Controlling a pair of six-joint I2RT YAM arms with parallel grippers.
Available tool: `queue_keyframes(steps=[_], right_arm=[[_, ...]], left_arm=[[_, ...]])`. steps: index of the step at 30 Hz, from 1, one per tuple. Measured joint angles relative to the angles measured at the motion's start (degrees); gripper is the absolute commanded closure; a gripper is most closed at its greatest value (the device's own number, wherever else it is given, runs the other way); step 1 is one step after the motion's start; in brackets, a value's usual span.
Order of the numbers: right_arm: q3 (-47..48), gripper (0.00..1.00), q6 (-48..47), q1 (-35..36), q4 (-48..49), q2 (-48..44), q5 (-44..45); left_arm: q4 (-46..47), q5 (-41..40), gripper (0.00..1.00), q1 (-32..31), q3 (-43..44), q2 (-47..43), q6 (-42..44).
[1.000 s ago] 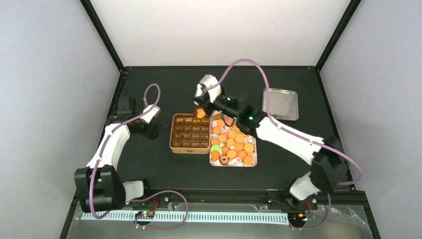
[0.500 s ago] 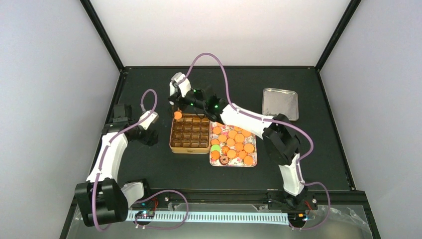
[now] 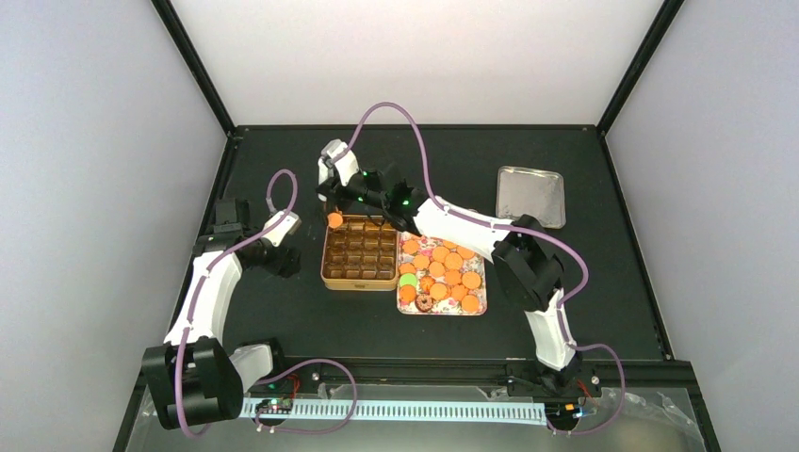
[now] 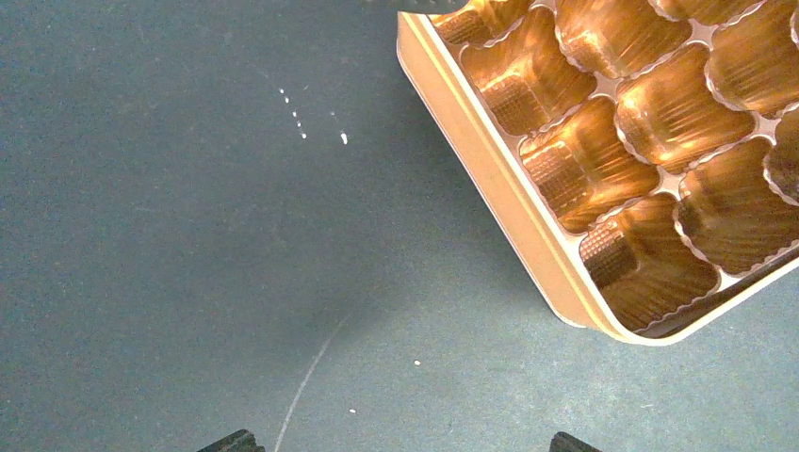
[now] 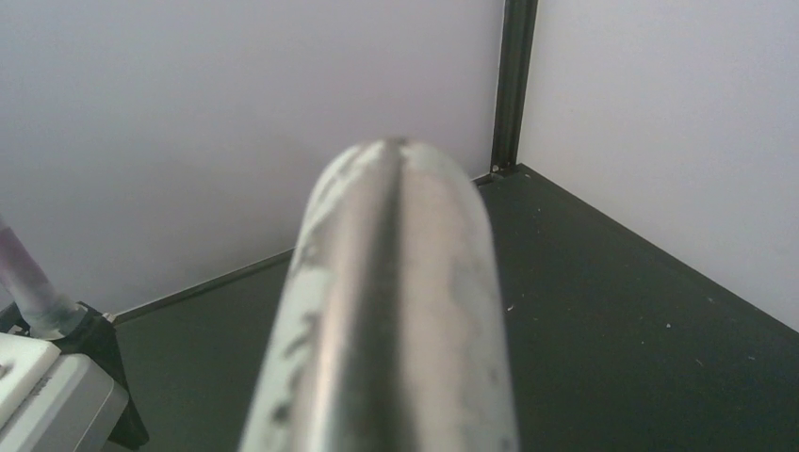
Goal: Pack the cookies
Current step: Place the fake cookies in the empty pocket of the box, then pick up the fake cookies from the plate.
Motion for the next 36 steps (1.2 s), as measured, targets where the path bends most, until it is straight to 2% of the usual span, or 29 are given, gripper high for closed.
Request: queue_keyframes(steps=[13, 18, 22, 27, 32, 36], right_arm=[[-1.05, 0.63, 0.44, 0.00, 0.55, -0.11, -0.26], [-4.52, 0.63, 0.39, -0.20, 0.66, -2.78, 0.31], [-11.39, 0.63, 0.31, -0.98, 0.61, -9.84, 1.44], [-21.40, 0.63, -0.66, -3.08, 0.90, -23.10, 4.04], [-33.90, 0.63, -0.92, -4.90, 2.29, -35.10, 7.52], [-43.89, 0.63, -0.87, -5.27, 1.92, -40.92, 9.66]], left_arm=[[-0.11, 0.15, 0.18, 0.00, 0.00, -0.02, 0.00], [-0.17, 0.15, 0.19, 0.00, 0.00, -0.46, 0.00], [-0.33, 0.17, 0.18, 0.02, 0.00, -0.44, -0.02], [-0.55, 0.59, 0.17, 0.07, 0.00, -0.44, -0.07], [-1.25, 1.38, 0.17, 0.07, 0.13, -0.46, -0.33], [-1.57, 2.03, 0.17, 0.11, 0.22, -0.46, -0.48]])
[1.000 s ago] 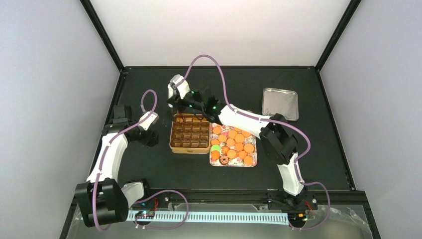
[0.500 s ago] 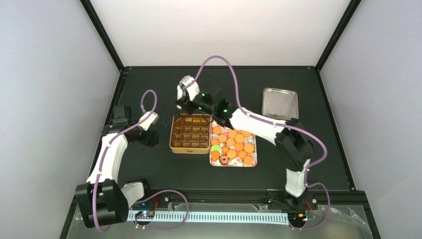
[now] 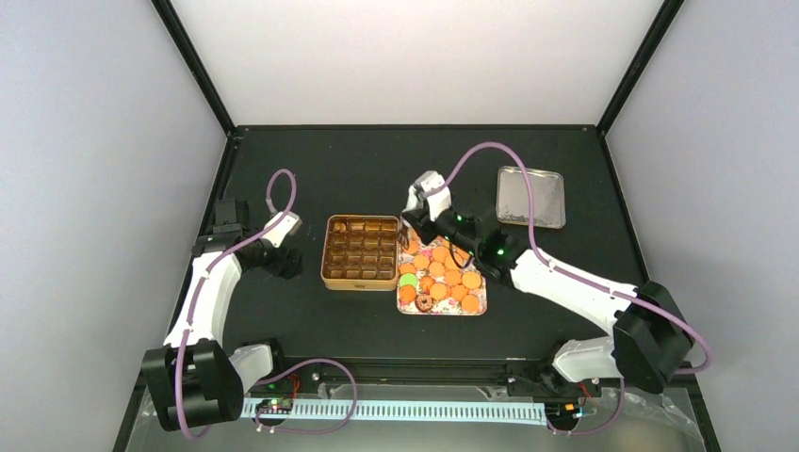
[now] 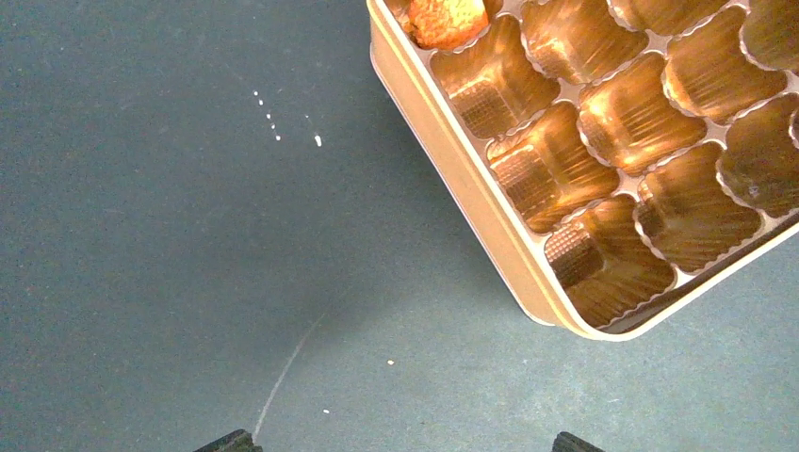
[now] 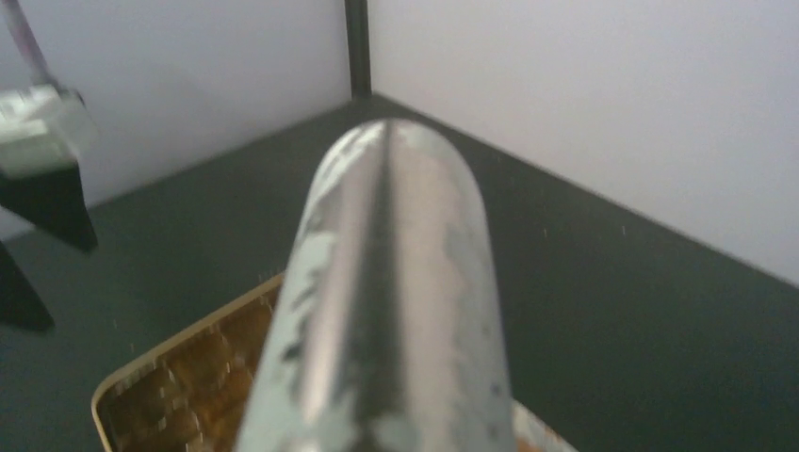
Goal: Pack the cookies
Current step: Pick up the fake cookies from the plate.
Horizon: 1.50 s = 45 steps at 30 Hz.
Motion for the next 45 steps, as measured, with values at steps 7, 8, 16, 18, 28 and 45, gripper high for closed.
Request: queue_keyframes(steps=[7, 8, 16, 18, 28, 45], right_arm=[[-7.43, 0.63, 0.24, 0.00, -1.90, -3.65, 1.33], [-7.72, 0.63, 0.24, 0.00, -1.86, -3.78, 1.44], [-8.31, 0.63, 0.24, 0.00, -1.42, -3.26, 1.92], [-8.33, 0.63, 0.24, 0.00, -1.22, -2.51, 1.88], [-9.62, 0.66, 0.46, 0.00, 0.33, 1.01, -0.20], [-6.75, 0.85, -0.72, -0.22, -3.34, -1.46, -0.39]], left_arm=[[-0.87, 0.96, 0.17, 0.02, 0.72, 0.00, -0.35], [-0.96, 1.03, 0.17, 0.02, 0.74, 0.00, -0.39], [-1.33, 1.42, 0.17, 0.07, 0.76, -0.07, -0.76], [-1.36, 1.49, 0.17, 0.07, 0.76, -0.20, -0.85], [-1.33, 1.73, 0.17, 0.09, 0.92, -0.28, -0.92], [-1.33, 1.75, 0.17, 0.09, 0.94, -0.28, -1.36]])
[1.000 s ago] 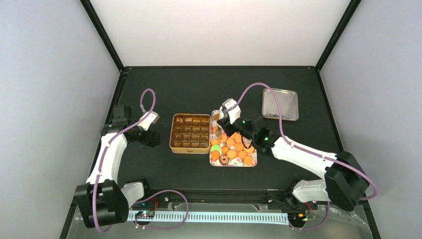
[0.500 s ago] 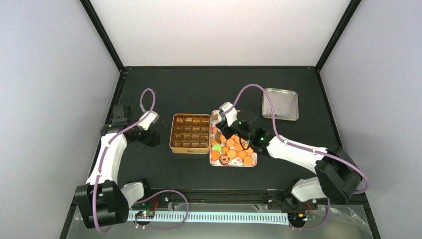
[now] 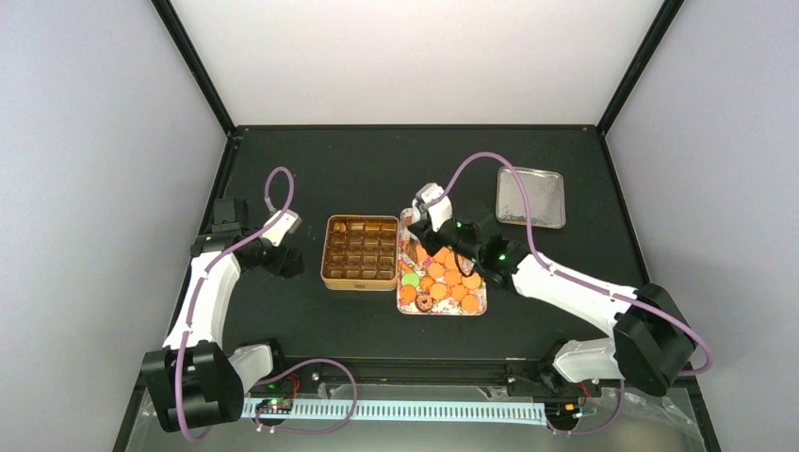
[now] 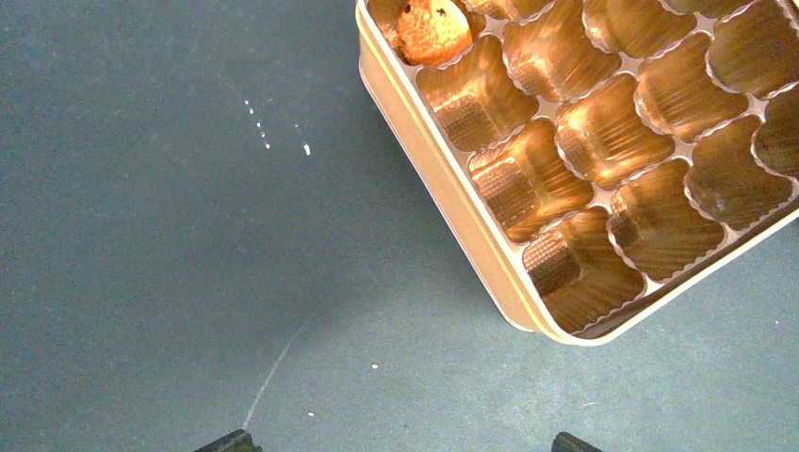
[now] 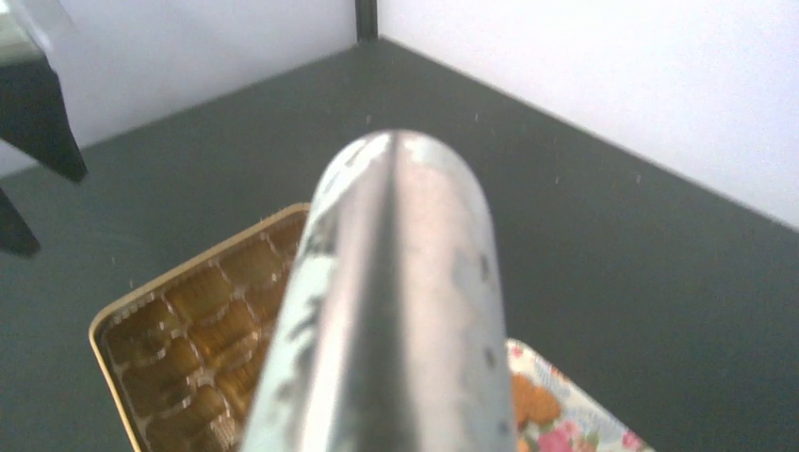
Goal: Pack the cookies
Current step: Pick up the fake cookies from the plate, then place the fake cookies in the empty pocket of the box.
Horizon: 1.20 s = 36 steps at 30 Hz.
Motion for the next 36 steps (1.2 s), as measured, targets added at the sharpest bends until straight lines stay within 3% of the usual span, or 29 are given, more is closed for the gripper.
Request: queue_keyframes(steps=[9, 21, 27, 36], right_arm=[[11.85, 0.84, -0.61, 0.02, -0.57, 1.64, -1.51], [35.15, 0.80, 0.46, 1.92, 0.31, 25.55, -6.58], [39.63, 0.77, 1.42, 2.38, -0.59, 32.09, -7.67], [41.33, 0.69, 1.60, 2.38, -1.57, 33.99, -7.76]], left_arm=[[0.00, 0.00, 0.17, 0.00, 0.02, 0.00, -0.02], [-0.07, 0.02, 0.17, 0.61, 0.02, -0.02, 0.09], [-0.07, 0.28, 0.17, 0.98, 0.02, -0.02, 0.13], [-0.24, 0.79, 0.17, 1.36, 0.02, -0.02, 0.63]])
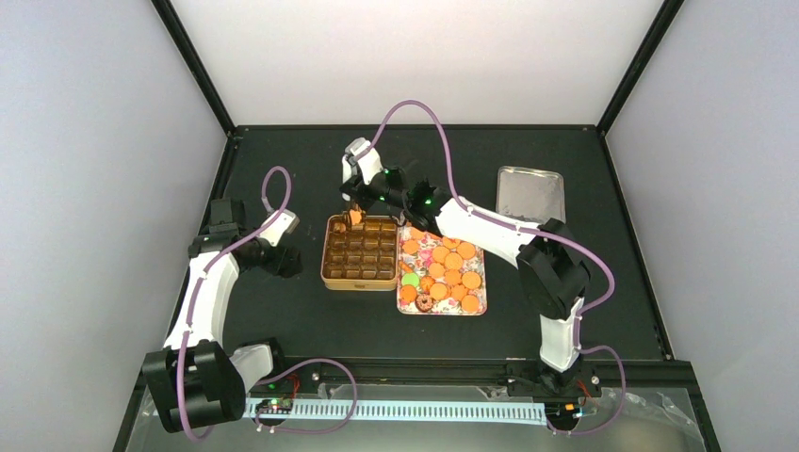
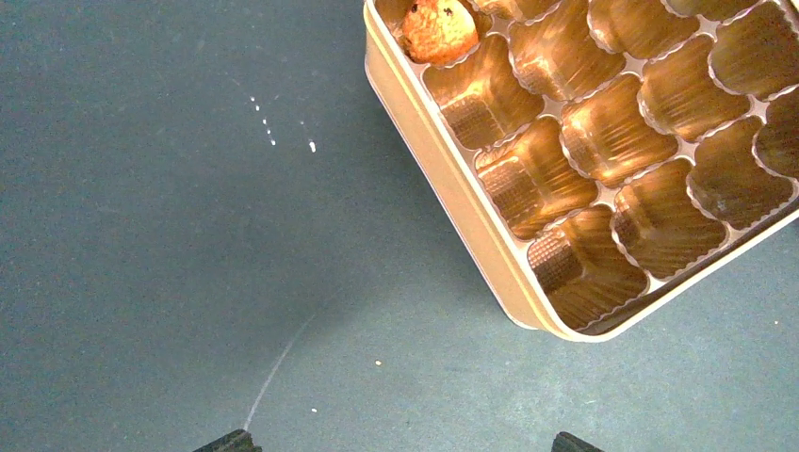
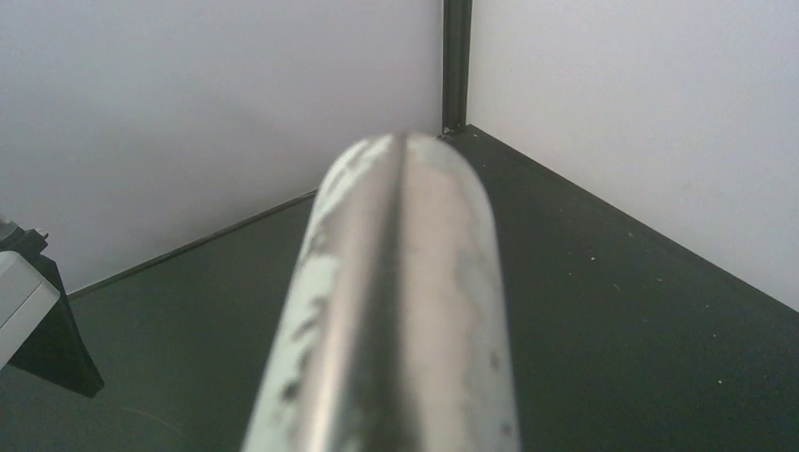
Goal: Pack the cookies
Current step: Place the fake cookies in the empty pocket of the box.
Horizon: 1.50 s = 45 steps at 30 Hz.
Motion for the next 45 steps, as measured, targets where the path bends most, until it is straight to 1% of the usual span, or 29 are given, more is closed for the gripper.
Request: queue_keyframes(steps=[7, 13, 21, 38, 45], right_arm=[[0.00, 0.62, 0.22, 0.00, -0.02, 0.00, 0.02], [0.00, 0.62, 0.39, 0.00, -0.02, 0.00, 0.00], [-0.70, 0.65, 0.44, 0.00, 0.00, -0.42, 0.17], [-0.85, 0.68, 0.17, 0.00, -0.72, -0.92, 0.35], [-1.09, 0.73, 0.00, 0.00, -0.68, -0.92, 0.11]], left_arm=[[-0.48, 0.09, 0.16, 0.00, 0.00, -0.24, 0.04], [-0.74, 0.11, 0.16, 0.11, 0.02, -0.74, 0.04], [-0.83, 0.11, 0.17, 0.24, 0.02, -0.74, 0.04], [-1.07, 0.11, 0.17, 0.26, 0.66, -0.72, 0.04], [-1.07, 0.11, 0.17, 0.26, 0.66, -0.74, 0.07]])
